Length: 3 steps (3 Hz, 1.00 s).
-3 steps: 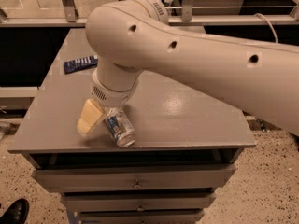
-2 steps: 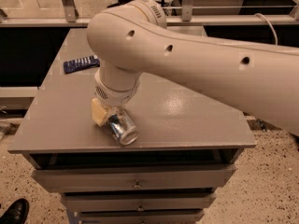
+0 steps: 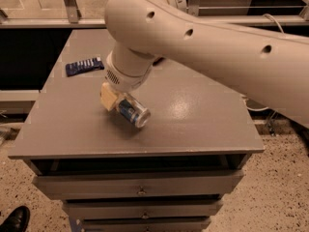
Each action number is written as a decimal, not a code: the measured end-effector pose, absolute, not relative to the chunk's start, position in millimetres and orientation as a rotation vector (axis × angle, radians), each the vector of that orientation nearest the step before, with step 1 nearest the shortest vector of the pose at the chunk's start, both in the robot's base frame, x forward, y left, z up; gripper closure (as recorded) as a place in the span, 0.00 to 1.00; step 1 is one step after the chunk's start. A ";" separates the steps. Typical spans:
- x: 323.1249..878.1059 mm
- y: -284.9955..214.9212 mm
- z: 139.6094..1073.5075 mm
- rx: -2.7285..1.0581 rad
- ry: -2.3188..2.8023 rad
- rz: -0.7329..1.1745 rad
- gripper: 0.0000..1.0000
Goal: Place redbull can upright
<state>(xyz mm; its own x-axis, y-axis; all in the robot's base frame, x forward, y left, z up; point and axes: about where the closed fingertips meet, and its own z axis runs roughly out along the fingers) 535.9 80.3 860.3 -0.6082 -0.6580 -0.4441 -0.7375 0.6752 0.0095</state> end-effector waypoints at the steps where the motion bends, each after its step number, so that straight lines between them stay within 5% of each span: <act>1: 557.8 77.6 909.0 -1.132 2.304 0.348 1.00; 3: 567.2 71.0 971.5 -1.093 1.966 0.690 1.00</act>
Offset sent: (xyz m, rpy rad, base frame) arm 0.0277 -0.0196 0.1578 0.4121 -0.4497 0.5119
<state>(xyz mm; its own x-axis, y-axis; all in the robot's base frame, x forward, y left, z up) 567.2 71.0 971.5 -0.3368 -0.4537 -0.8251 -0.8697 0.4857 0.0879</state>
